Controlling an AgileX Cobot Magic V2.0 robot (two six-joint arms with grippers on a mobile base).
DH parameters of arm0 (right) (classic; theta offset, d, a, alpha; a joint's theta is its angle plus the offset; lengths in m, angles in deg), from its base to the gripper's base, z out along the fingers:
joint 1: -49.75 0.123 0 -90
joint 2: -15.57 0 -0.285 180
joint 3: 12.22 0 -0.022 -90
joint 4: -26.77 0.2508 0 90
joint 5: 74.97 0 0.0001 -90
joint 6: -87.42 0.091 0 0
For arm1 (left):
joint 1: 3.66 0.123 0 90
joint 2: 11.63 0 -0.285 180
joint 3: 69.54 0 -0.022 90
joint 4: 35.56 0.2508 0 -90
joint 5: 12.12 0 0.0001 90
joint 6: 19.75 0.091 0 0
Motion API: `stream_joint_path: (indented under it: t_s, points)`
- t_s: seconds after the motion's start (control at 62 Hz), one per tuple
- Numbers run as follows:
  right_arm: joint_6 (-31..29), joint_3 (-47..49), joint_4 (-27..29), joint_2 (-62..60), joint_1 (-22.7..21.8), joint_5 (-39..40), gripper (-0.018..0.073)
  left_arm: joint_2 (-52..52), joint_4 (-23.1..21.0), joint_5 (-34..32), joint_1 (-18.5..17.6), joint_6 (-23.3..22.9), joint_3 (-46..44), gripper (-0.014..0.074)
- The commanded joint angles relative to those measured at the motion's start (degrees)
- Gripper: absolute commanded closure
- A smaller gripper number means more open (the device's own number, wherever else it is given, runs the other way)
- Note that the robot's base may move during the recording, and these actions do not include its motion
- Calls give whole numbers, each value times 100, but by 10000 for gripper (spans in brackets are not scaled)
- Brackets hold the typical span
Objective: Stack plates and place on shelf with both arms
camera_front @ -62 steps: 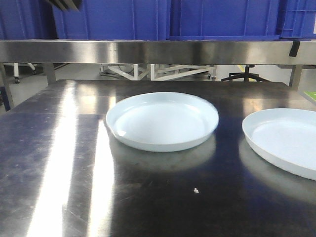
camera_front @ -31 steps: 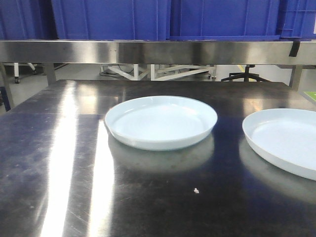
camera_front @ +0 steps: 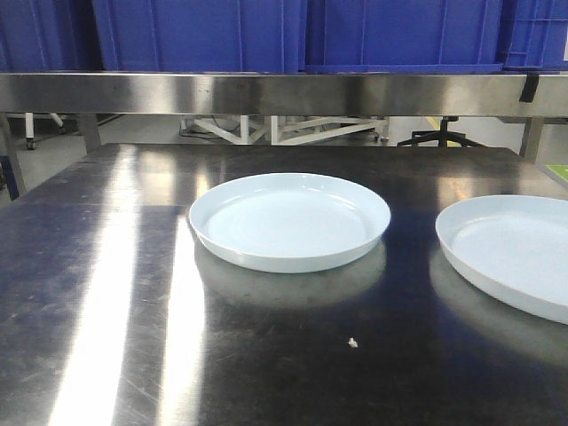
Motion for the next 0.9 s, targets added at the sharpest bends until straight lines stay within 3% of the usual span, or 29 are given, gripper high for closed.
stream_joint_path:
  t_s: [0.0,0.097,0.161,0.323,0.42,0.581,0.775,0.887]
  points:
    - [-50,216,-56,-30,-12,345,63,21,27,-399,7,-55,-131,499]
    - [-50,216,-51,-30,-12,340,73,21,27,-401,7,-55,-131,499]
    - [-50,216,-39,-30,-12,328,125,21,27,-401,7,-55,-131,499]
    - [-50,216,-5,-30,-12,259,400,21,27,-401,7,-55,-131,499]
    - [-50,216,-5,-30,-12,186,519,21,27,-401,7,-55,-131,499]
    - [-50,216,-5,-30,-12,122,435,21,27,-401,7,-55,-131,499]
    - [-50,216,-5,-23,-12,147,218,21,27,-401,7,-55,-131,499]
    - [-50,216,-5,-23,-12,121,197,21,27,-401,7,-55,-131,499]
